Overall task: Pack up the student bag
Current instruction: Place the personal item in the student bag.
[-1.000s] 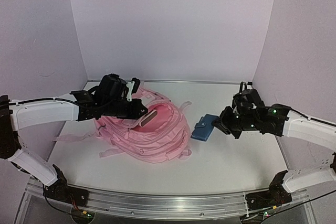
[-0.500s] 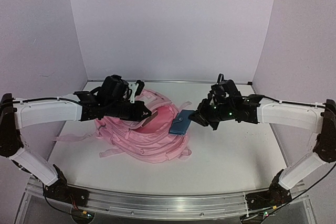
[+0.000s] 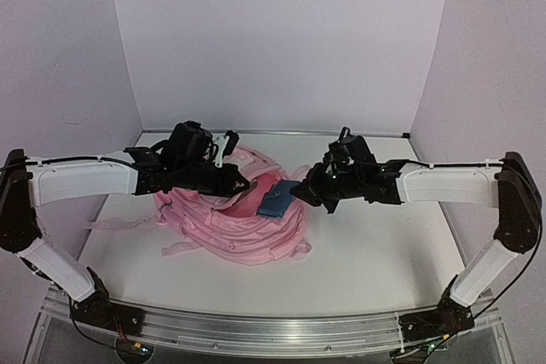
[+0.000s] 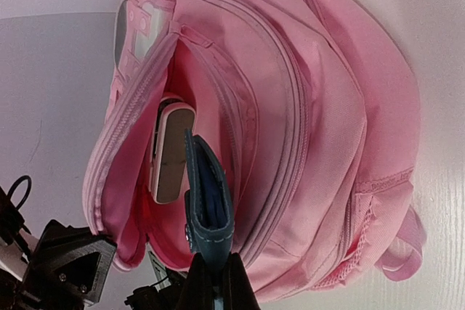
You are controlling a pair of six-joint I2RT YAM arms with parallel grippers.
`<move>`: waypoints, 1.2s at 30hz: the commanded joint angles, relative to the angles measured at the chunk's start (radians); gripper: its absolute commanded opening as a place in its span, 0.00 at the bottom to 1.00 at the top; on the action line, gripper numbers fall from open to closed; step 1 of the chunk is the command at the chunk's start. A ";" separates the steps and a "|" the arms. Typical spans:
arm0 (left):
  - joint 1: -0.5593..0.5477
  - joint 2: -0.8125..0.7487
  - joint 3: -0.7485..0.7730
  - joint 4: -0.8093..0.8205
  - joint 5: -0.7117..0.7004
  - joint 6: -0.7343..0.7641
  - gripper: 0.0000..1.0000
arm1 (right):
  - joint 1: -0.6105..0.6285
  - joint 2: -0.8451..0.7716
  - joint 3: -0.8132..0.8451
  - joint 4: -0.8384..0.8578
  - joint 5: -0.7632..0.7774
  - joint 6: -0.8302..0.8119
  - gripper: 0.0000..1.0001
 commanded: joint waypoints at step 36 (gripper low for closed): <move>-0.006 0.010 0.045 0.109 0.091 0.003 0.36 | 0.110 0.184 0.103 0.179 0.416 0.140 0.60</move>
